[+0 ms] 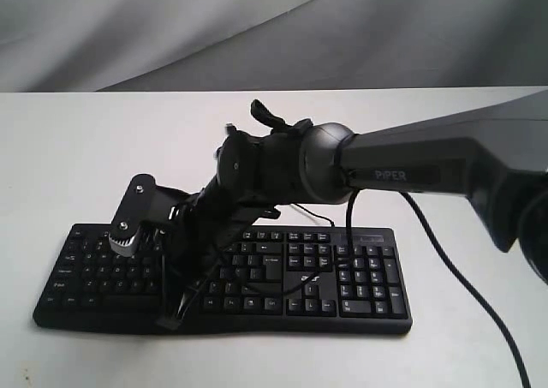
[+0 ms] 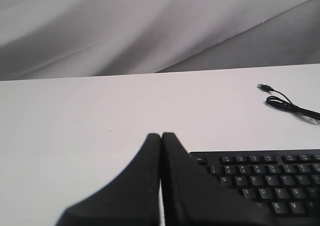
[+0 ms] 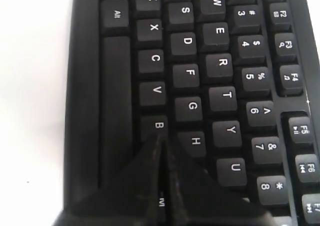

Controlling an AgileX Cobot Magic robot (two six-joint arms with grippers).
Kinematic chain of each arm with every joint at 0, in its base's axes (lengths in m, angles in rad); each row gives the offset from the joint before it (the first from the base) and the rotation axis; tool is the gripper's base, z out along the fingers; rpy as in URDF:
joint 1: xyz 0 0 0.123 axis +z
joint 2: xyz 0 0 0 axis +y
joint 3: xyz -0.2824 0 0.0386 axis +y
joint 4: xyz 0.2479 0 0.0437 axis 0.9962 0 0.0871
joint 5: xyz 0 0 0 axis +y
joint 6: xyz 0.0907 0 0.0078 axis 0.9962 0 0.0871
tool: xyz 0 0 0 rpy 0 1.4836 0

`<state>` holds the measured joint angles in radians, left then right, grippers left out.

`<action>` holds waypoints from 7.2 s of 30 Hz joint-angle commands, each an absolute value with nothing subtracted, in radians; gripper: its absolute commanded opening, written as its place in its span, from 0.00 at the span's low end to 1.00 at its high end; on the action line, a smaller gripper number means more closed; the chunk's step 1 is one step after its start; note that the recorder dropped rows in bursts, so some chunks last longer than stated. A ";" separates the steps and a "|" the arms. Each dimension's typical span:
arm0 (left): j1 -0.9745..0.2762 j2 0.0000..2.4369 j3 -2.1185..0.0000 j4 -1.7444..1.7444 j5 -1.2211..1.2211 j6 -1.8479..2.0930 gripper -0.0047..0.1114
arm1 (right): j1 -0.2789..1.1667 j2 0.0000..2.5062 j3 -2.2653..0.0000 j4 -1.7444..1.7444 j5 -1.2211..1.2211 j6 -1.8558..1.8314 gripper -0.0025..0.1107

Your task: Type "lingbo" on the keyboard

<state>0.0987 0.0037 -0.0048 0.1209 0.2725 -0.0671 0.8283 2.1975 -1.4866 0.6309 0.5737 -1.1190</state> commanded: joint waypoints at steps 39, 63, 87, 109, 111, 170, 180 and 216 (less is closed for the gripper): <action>0.100 0.000 0.000 0.117 0.266 -0.069 0.04 | 0.846 2.265 -1.631 0.621 0.565 -1.111 0.02; 0.100 0.000 0.000 0.117 0.266 -0.069 0.04 | 0.846 2.291 -1.631 0.620 0.562 -1.107 0.02; 0.100 0.000 0.000 0.117 0.266 -0.069 0.04 | 0.846 2.241 -1.625 0.590 0.671 -1.039 0.02; 0.100 0.000 0.000 0.117 0.266 -0.069 0.04 | 0.848 2.241 -1.614 0.594 0.640 -1.039 0.02; 0.100 0.000 0.000 0.117 0.266 -0.069 0.04 | 0.848 2.241 -1.614 0.594 0.640 -1.039 0.02; 0.100 0.000 0.000 0.117 0.266 -0.069 0.04 | 0.718 2.203 -1.542 0.542 0.693 -1.012 0.02; 0.100 0.000 0.000 0.117 0.266 -0.069 0.04 | 0.718 2.218 -1.534 0.542 0.674 -1.016 0.02; 0.100 0.000 0.000 0.117 0.266 -0.069 0.04 | 0.718 1.485 -1.532 0.374 0.637 -0.777 0.02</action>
<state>0.0987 0.0037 -0.0048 0.1209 0.2725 -0.0671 0.7214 1.5249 -1.5375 0.3860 0.6452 -0.7831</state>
